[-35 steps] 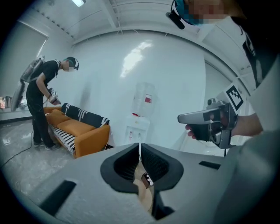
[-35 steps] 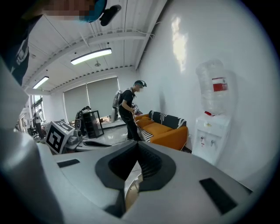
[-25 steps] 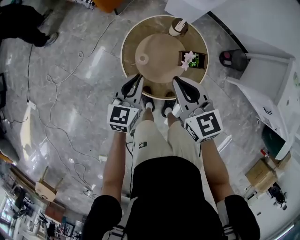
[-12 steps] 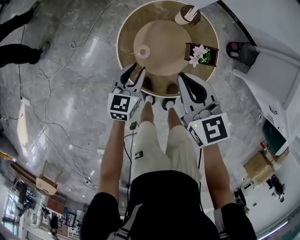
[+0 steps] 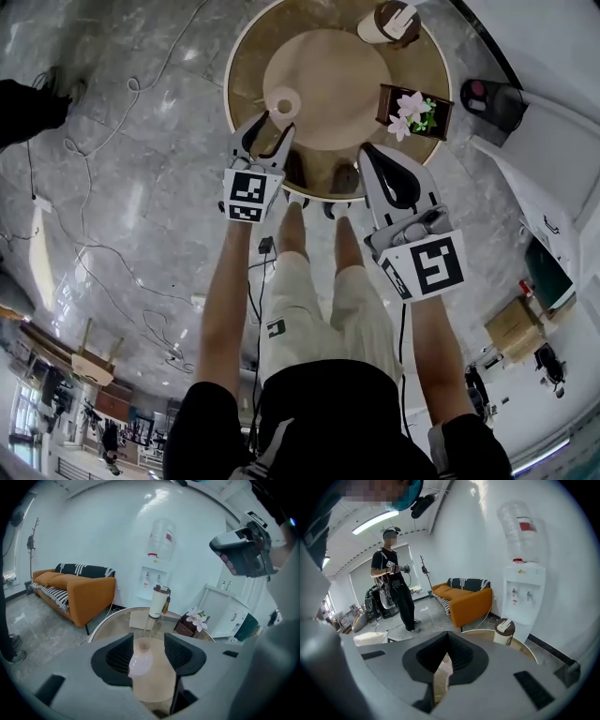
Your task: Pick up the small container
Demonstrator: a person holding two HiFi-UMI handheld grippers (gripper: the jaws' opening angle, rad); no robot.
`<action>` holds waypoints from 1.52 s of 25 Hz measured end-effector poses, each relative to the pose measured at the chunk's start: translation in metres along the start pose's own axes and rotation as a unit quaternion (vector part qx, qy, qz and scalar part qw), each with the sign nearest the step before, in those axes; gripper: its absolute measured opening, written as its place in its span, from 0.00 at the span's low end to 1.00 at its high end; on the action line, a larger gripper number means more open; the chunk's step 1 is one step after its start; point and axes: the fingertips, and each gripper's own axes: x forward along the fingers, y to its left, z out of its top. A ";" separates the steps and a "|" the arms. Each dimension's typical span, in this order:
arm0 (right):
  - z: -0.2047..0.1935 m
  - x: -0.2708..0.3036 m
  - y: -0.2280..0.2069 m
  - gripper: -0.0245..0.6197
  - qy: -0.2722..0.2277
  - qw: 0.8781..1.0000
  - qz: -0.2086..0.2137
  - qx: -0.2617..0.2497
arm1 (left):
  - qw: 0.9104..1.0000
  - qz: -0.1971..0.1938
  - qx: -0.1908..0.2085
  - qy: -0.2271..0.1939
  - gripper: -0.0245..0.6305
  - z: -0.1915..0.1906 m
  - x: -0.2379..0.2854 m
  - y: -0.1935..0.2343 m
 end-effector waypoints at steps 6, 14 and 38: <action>-0.012 0.011 -0.007 0.04 0.007 1.000 -0.003 0.008 | 1.000 0.000 0.021 0.017 0.38 -0.024 0.027 0.007; -0.026 0.015 -0.013 0.04 0.015 1.000 -0.008 0.020 | 0.999 0.007 0.036 0.030 0.38 -0.039 0.046 0.011; -0.031 0.012 -0.018 0.04 0.015 0.999 -0.019 0.035 | 0.995 0.032 0.082 0.045 0.26 -0.045 0.058 0.015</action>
